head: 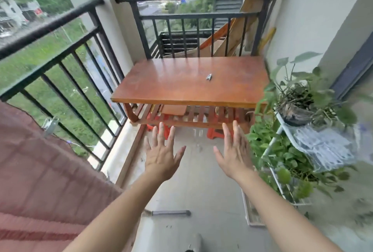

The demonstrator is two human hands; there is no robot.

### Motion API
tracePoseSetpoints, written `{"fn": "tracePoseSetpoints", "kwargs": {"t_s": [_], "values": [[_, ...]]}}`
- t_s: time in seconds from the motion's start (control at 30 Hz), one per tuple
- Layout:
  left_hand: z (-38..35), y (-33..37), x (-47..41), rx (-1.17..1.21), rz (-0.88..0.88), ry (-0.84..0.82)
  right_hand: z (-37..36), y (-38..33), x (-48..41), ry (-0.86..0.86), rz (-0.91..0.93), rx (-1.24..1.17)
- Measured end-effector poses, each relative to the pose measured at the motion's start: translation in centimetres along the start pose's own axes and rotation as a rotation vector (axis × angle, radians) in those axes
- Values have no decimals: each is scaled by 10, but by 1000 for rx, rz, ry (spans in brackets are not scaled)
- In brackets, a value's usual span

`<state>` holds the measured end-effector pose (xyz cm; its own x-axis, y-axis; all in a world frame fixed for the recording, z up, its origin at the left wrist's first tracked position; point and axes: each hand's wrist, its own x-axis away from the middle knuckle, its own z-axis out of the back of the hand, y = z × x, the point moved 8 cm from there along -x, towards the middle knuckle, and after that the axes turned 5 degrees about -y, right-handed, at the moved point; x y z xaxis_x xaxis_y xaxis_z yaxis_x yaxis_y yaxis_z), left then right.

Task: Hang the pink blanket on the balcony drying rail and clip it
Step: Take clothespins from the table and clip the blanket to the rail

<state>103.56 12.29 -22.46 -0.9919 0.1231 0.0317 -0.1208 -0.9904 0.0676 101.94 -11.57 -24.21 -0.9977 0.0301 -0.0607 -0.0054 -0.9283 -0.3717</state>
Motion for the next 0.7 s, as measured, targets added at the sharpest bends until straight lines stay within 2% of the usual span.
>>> {"fn": "tracePoseSetpoints", "kwargs": {"t_s": [0.37, 0.5, 0.7], "values": [[-36, -1, -275, 17, 2, -32, -49, 53, -269, -118, -66, 106], [-36, -8, -386, 33, -9, -96, -50, 61, -381, -151, -97, 128], [-27, -7, -518, -37, -54, -97, -43, 74, -507, -162, -127, 107]]}}
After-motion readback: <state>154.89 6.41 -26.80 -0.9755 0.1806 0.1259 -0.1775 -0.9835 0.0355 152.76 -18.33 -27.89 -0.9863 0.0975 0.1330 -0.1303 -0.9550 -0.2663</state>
